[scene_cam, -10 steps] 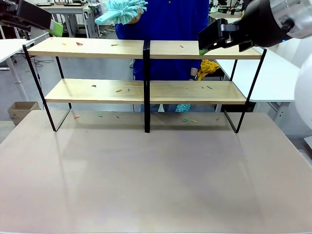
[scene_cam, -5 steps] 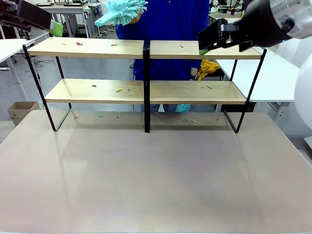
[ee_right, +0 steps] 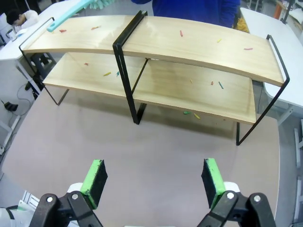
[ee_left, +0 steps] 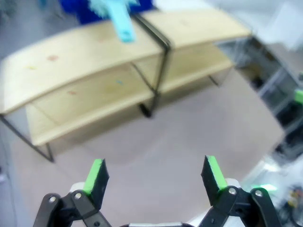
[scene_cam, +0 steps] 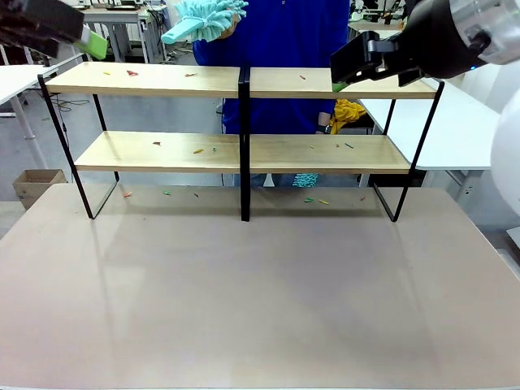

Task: Clean the shelves.
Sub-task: Pick up the Duster when the human hands it over.

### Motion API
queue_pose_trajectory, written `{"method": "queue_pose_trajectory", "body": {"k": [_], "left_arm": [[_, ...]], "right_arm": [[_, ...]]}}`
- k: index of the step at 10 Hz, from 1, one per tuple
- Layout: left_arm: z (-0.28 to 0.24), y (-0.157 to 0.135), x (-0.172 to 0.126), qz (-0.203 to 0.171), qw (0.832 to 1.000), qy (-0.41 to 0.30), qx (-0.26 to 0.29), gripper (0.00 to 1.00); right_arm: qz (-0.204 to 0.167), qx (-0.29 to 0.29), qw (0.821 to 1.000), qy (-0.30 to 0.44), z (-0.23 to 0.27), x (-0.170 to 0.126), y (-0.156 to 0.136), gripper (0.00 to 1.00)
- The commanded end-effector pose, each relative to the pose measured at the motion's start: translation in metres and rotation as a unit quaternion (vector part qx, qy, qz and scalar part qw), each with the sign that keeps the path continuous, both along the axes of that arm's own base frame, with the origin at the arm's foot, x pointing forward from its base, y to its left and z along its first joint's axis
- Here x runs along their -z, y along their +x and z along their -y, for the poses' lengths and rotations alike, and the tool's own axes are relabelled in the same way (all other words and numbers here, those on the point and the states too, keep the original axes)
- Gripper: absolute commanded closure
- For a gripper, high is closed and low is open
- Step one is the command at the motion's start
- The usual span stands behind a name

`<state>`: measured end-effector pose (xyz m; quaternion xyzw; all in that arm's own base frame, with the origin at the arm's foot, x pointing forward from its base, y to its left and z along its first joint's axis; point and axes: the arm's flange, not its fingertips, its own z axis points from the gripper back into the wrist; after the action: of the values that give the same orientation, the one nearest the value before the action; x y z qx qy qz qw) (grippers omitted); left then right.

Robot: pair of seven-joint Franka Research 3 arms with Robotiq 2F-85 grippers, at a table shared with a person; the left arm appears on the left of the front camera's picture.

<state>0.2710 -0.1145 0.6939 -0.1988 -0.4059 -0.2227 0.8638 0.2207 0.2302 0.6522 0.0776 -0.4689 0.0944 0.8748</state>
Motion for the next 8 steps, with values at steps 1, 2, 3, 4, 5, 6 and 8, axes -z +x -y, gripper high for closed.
{"method": "queue_pose_trajectory", "body": {"k": [1, 2, 3, 4, 5, 6, 8], "left_arm": [[-0.017, 0.048, -0.036, -0.225, 0.966, -0.093, 0.085, 0.0], [-0.023, 0.078, -0.031, -0.325, 0.924, -0.149, 0.136, 0.0], [-0.033, 0.103, -0.019, -0.401, 0.87, -0.214, 0.192, 0.0], [-0.04, 0.103, -0.016, -0.415, 0.87, -0.238, 0.122, 0.0], [-0.02, 0.068, -0.021, -0.161, 0.971, -0.135, 0.118, 0.0], [-0.02, 0.068, -0.021, -0.161, 0.971, -0.135, 0.118, 0.0], [-0.035, 0.094, -0.012, -0.247, 0.927, -0.186, 0.211, 0.0]], "right_arm": [[0.0, 0.003, 1.0, 0.0, 0.001, 0.0, 0.001, 0.0], [0.0, 0.003, 1.0, 0.0, 0.001, 0.0, 0.001, 0.0], [0.0, 0.003, 1.0, 0.0, 0.001, 0.0, 0.001, 0.0], [0.0, 0.003, 1.0, 0.0, 0.001, 0.0, 0.001, 0.0], [0.0, 0.003, 1.0, 0.0, 0.001, 0.0, 0.001, 0.0], [0.0, 0.003, 1.0, 0.0, 0.001, 0.0, 0.001, 0.0], [0.0, 0.003, 1.0, 0.0, 0.001, 0.0, 0.001, 0.0]]}}
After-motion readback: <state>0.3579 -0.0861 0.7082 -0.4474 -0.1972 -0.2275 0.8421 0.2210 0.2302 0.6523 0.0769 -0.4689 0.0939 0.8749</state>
